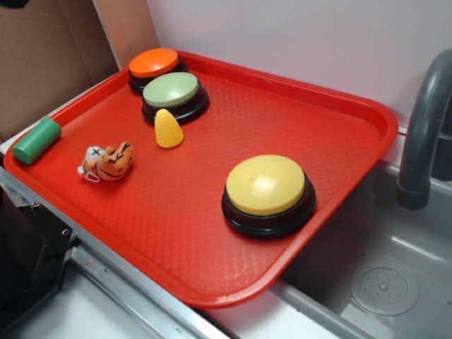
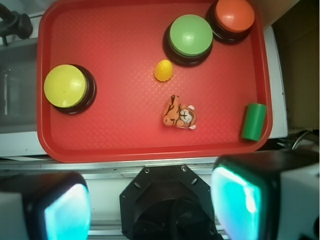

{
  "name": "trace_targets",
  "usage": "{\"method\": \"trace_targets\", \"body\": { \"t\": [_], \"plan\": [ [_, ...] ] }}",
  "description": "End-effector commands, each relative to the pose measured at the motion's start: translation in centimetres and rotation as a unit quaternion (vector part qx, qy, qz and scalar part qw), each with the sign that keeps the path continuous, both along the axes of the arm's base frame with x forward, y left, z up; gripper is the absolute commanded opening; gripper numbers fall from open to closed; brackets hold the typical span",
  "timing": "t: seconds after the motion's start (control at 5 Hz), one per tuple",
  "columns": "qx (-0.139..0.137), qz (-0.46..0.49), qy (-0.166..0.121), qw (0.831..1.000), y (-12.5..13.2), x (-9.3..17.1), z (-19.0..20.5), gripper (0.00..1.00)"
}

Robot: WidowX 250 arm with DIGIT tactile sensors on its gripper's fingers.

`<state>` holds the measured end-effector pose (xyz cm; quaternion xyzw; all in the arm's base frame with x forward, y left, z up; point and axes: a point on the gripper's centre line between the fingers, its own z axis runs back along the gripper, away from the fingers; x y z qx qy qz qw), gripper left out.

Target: Push the yellow button.

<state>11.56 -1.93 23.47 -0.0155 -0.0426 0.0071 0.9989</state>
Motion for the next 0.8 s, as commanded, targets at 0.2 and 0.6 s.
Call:
{"method": "trace_targets", "body": {
  "t": [0.2,0.6],
  "plan": [
    [0.046,-0.124,-0.024,0.991,-3.6,4.0,-2.5,1.0],
    [0.099,-0.245,-0.024,0.964,-10.7,8.1,-8.1,1.0]
  ]
}}
